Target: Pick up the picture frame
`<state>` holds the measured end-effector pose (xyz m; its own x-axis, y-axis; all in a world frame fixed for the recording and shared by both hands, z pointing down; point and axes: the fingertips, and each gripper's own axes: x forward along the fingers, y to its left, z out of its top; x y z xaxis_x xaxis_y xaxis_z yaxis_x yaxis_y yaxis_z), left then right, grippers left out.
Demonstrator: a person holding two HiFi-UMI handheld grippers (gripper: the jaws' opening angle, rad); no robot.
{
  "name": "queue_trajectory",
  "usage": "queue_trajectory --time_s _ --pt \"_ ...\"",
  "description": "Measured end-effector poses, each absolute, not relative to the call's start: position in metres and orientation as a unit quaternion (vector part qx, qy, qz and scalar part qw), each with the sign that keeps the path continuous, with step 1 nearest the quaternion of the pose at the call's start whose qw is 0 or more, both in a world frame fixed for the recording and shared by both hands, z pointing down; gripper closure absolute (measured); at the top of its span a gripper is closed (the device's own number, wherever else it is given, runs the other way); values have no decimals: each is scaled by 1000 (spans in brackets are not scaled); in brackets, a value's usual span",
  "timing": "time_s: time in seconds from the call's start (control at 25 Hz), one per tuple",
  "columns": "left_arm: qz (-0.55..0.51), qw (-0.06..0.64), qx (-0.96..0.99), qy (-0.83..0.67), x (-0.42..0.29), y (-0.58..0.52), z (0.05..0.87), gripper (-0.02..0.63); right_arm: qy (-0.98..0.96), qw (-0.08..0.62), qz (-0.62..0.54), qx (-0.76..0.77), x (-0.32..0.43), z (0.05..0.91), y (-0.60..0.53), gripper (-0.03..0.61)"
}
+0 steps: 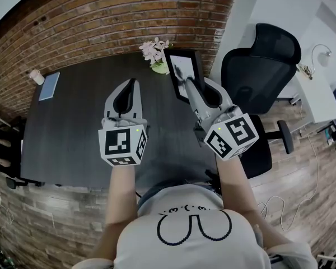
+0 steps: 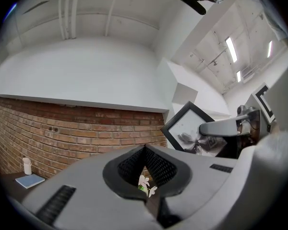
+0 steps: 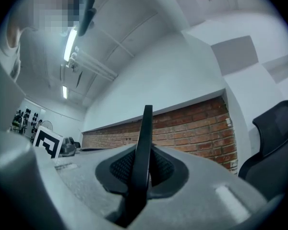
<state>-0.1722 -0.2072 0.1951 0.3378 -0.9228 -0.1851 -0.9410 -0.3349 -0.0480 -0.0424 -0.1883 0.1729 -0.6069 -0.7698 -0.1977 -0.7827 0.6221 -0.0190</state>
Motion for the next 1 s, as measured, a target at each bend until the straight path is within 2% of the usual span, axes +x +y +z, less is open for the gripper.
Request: queue_trajectory --time_s 1.0 --pt "62 74 -811 577 -175 -214 196 615 892 80 42 -444 -41 180 -196 541"
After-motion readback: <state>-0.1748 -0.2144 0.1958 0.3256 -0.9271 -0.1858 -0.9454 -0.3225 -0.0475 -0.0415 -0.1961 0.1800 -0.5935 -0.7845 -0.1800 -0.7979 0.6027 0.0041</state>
